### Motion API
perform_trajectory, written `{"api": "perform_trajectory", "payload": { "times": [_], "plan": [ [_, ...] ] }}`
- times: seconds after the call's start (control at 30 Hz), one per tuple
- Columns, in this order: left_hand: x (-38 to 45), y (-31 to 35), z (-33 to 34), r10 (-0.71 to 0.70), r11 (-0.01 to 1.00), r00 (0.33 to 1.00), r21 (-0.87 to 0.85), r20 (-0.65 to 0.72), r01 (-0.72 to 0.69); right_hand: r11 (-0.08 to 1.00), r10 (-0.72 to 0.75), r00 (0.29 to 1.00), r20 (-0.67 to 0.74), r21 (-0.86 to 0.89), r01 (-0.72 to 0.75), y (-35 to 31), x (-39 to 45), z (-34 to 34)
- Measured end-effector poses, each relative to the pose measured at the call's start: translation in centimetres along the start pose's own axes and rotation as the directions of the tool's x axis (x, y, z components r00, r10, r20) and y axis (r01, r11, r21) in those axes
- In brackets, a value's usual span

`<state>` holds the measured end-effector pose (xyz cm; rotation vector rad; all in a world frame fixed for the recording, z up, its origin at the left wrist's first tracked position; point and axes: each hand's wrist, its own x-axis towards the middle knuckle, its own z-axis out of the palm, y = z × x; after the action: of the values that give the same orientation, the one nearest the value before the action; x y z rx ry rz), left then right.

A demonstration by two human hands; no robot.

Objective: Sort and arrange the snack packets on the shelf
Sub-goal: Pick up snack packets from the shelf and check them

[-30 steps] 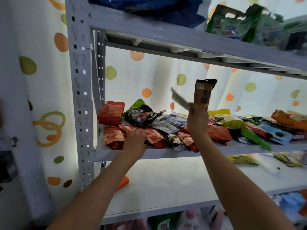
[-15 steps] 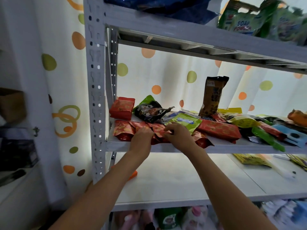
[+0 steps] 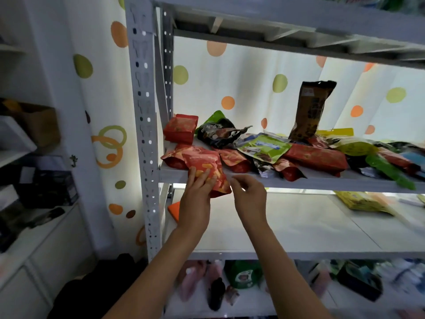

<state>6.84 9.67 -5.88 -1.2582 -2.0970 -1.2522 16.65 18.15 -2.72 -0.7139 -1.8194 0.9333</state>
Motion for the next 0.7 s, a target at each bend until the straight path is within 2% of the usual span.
{"api": "perform_trajectory", "payload": {
  "times": [0.07,0.13,0.2,0.3,0.4,0.6,0.7],
  "plan": [
    [-1.5,-0.3,-0.6,0.000,0.998,0.999,-0.067,-0.035,-0.002,0.984,0.143,0.990,0.021,0.105,-0.144,0.0,-1.2,0.6],
    [-2.6,-0.2,-1.3,0.008,0.992,0.999,-0.129,-0.037,-0.013,0.924,0.272,0.957,0.097,0.251,-0.288,-0.1,-2.3,1.0],
    [-3.8,-0.2,-1.9,0.021,0.981,1.000,-0.191,-0.013,-0.023,0.792,0.367,0.901,0.229,0.431,-0.432,-0.3,-3.3,1.1],
    [-5.8,-0.1,-2.7,-0.022,0.961,0.999,-0.274,0.034,0.030,0.586,0.376,0.838,0.394,0.599,-0.545,0.2,-5.0,0.9],
    [-7.8,0.5,-3.3,-0.117,0.947,0.991,-0.294,0.064,0.131,0.513,0.377,0.808,0.453,0.624,-0.589,1.7,-7.2,1.0],
    [-12.3,-0.5,-3.1,-0.218,0.918,0.957,-0.293,0.190,0.268,0.495,0.417,0.749,0.515,0.563,-0.662,4.0,-11.3,0.9],
    [-13.8,-1.4,-2.9,-0.263,0.898,0.945,-0.307,0.195,0.314,0.478,0.453,0.717,0.529,0.535,-0.697,4.8,-12.5,1.2]
  ]
}}
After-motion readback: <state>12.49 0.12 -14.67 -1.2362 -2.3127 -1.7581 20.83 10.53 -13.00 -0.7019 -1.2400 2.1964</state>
